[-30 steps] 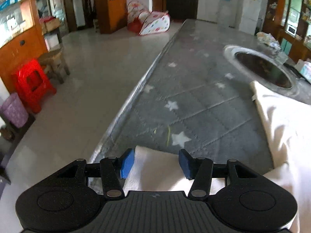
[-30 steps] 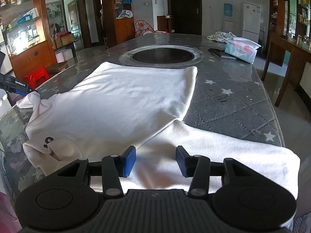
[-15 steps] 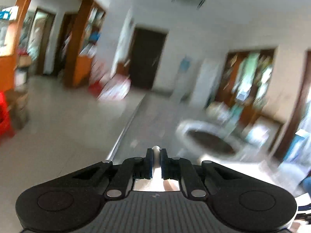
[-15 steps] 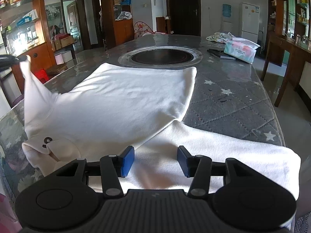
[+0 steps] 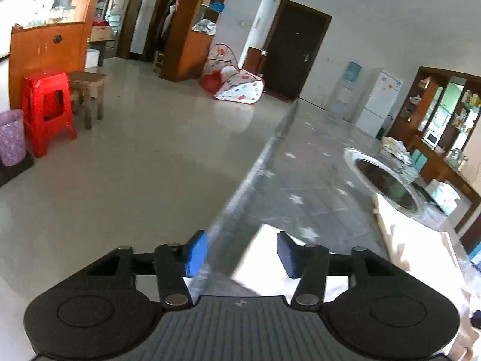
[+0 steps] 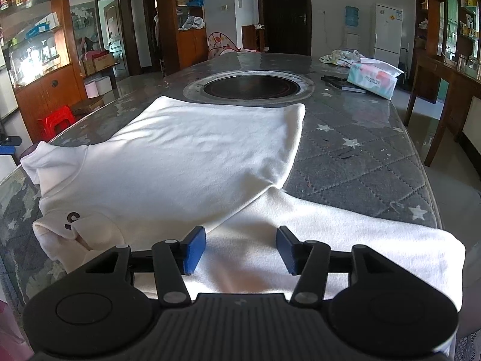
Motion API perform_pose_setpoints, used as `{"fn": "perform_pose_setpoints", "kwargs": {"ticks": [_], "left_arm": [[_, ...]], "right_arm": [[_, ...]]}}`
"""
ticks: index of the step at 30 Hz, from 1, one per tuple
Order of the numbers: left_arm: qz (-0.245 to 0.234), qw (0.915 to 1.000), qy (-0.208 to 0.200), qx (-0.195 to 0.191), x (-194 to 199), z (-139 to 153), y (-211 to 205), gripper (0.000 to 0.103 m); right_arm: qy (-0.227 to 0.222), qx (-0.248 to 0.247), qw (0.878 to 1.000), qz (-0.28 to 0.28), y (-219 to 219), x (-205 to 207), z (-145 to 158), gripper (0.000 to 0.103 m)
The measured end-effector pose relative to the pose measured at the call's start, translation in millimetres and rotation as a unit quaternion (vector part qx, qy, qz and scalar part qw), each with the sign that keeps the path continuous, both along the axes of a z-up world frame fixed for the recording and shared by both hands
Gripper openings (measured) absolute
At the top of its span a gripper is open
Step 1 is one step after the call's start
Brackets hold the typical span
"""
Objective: Fold clothes
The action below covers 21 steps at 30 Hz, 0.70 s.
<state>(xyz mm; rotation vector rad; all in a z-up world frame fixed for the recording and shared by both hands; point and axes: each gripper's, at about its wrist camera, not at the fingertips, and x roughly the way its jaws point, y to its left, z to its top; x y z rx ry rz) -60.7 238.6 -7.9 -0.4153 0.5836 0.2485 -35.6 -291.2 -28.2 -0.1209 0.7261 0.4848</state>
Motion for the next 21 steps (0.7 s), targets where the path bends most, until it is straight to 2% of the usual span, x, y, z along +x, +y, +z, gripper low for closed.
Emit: {"fn": "perform_pose_setpoints", "kwargs": {"ticks": [3,4,6,7,10,12,15,17,18,21], "left_arm": [[-0.007,0.9993,0.021,0.031,12,-6,-10,0.051],[-0.013,0.9984,0.029,0.047,17,-9,-15,0.046],[-0.024,0.9956,0.046,0.079,27,-16,-25,0.013],[-0.025,0.9933,0.052,0.101,31,-18,-29,0.009],[-0.018,0.9828,0.066,0.171,47,-22,-37,0.005],[-0.012,0.9763,0.08,0.201,62,-23,-36,0.003],[-0.008,0.9599,0.109,0.258,80,-32,-37,0.003],[0.003,0.9534,0.124,0.275,86,-38,-35,0.003],[0.01,0.955,0.126,0.269,86,-37,-34,0.003],[0.018,0.9679,0.101,0.23,77,-20,-41,0.004]], "right_arm": [[0.0,-0.001,1.0,0.0,0,0,0,0.054],[0.0,0.0,1.0,-0.001,0,0,0,0.054],[0.0,0.0,1.0,-0.002,-1,-1,0,0.054],[0.0,0.0,1.0,-0.002,-1,-1,0,0.054],[-0.002,-0.002,1.0,-0.002,0,-2,-1,0.056],[-0.003,-0.005,1.0,0.0,0,-2,-1,0.057],[-0.002,-0.009,1.0,0.002,-1,-2,0,0.058],[-0.002,-0.012,1.0,0.002,-2,-3,1,0.059],[-0.003,-0.014,1.0,0.002,-1,-4,2,0.059],[-0.016,-0.027,0.999,0.006,2,-9,7,0.059]]}}
